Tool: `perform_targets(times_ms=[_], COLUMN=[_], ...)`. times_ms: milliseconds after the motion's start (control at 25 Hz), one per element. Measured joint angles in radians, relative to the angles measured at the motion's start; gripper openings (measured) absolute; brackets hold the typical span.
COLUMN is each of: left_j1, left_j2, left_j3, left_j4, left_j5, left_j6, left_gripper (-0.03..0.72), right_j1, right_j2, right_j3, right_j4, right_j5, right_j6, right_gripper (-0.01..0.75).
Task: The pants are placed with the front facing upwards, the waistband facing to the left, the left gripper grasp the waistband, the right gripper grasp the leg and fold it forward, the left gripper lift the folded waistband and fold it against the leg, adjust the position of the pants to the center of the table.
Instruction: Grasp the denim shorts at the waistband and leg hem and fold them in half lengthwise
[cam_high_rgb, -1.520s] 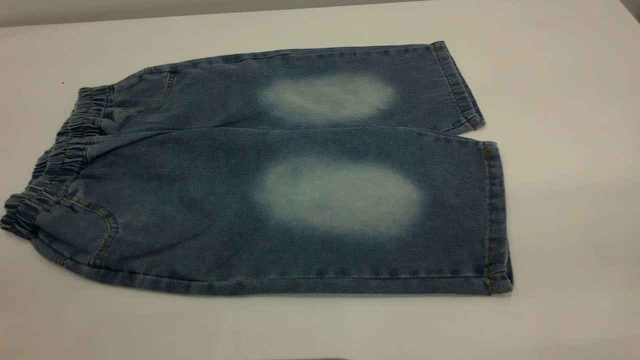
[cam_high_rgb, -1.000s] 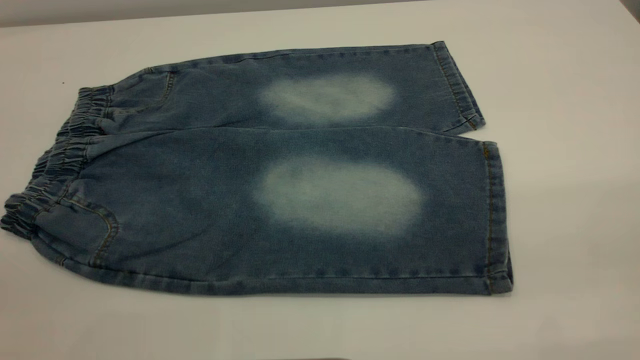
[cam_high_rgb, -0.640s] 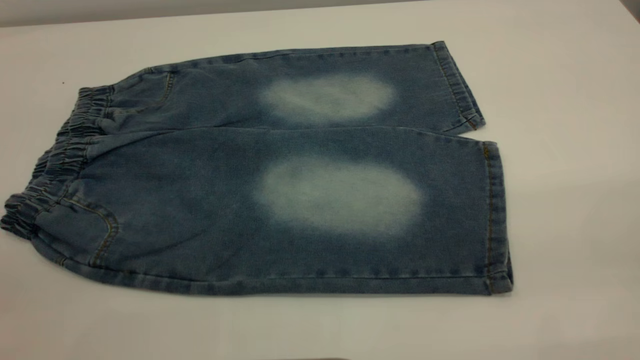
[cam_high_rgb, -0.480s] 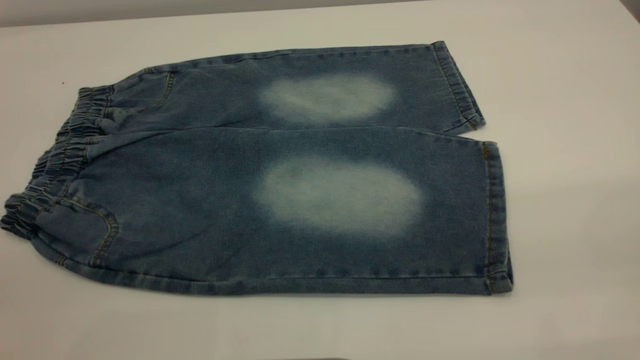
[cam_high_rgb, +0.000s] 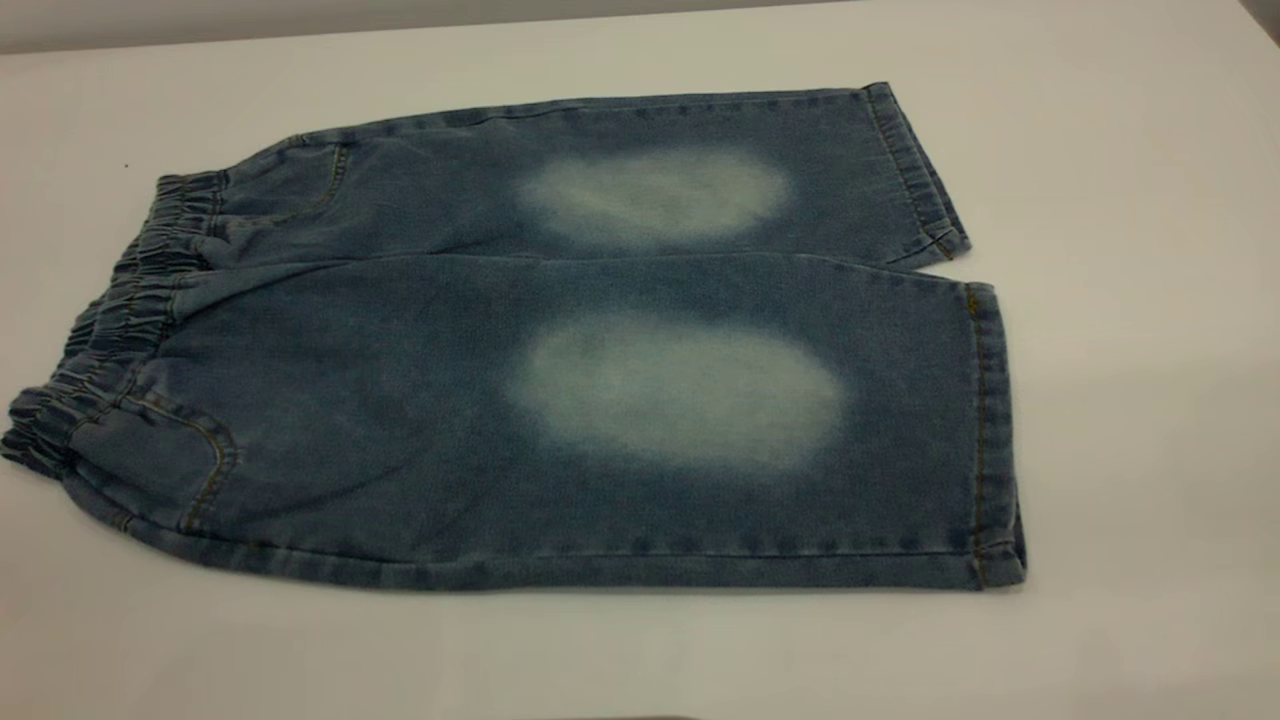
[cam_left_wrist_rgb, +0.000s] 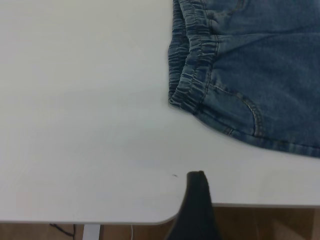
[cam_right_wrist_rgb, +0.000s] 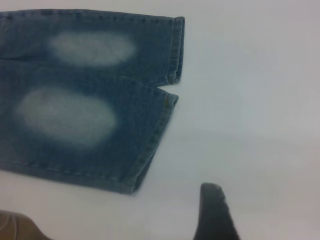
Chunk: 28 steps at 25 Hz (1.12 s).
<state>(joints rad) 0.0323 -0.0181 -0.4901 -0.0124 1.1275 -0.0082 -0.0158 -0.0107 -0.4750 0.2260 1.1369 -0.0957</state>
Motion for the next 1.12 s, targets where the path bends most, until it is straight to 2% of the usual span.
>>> perform_targets(times_ms=[520, 640, 760, 920, 1120], left_j1=[0.000, 0.000, 0.000, 0.000, 0.000], left_j2=[0.000, 0.024, 0.144, 0.383, 0.709], left_j3=[0.000, -0.016, -0.042, -0.074, -0.113], left_j4=[-0.001, 0.007, 0.023, 0.057, 0.138], left_j5=[0.000, -0.015, -0.045, -0.143, -0.249], left_j6=[0.000, -0.001, -0.031, -0.142, -0.261], left_gripper=[0.552, 0.552, 0.552, 0.552, 0.552], right_j1=[0.000, 0.000, 0.000, 0.000, 0.000], right_j2=[0.007, 0.077, 0.212, 0.428, 0.706], right_j3=[0.000, 0.000, 0.000, 0.000, 0.000], right_j4=[0.020, 0.052, 0.098, 0.164, 0.321], right_j5=[-0.009, -0.014, -0.049, -0.148, -0.253], right_j6=[0.008, 0.014, -0.008, -0.112, -0.265], right_gripper=[0.387, 0.409, 0.457, 0.522, 0.549])
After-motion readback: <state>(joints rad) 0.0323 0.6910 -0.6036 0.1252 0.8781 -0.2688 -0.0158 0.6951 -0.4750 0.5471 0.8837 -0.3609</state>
